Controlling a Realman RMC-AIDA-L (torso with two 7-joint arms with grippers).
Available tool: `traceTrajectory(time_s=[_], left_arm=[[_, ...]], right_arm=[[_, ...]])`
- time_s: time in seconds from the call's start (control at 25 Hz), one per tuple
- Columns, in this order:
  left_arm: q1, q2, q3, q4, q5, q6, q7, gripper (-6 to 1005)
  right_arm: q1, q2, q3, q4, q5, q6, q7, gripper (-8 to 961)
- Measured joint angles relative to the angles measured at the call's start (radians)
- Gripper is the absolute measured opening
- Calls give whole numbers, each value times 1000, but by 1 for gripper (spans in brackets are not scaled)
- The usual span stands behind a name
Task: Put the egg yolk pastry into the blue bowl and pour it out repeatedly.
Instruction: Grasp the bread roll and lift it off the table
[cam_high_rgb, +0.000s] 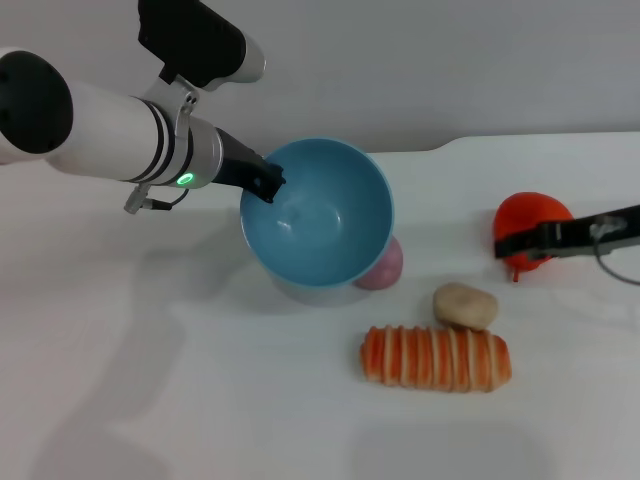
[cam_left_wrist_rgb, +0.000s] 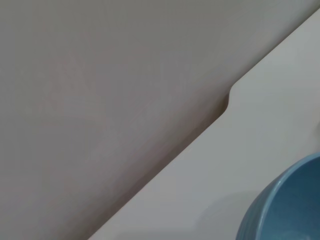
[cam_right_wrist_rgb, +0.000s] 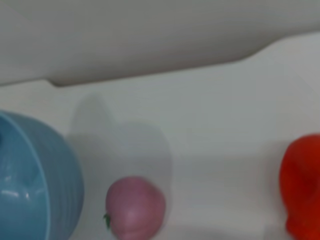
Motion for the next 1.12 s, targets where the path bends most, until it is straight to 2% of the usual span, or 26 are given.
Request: traceTrajectory(time_s=[0.24, 0.32, 0.92, 1.12], left_arm=[[-1, -1, 2, 0, 0, 1, 0, -1], [-1, -2, 2, 0, 0, 1, 0, -1], [-1, -1, 3, -5, 0, 11, 7, 0], [-1, 0, 3, -3, 1, 15, 8, -1]], right_arm=[[12, 38, 1, 48, -1, 36, -4, 501], [19, 45, 0, 71, -1, 44, -3, 501], [71, 51, 1, 248, 5, 130, -2, 496], [74, 54, 0, 255, 3, 143, -7, 493]])
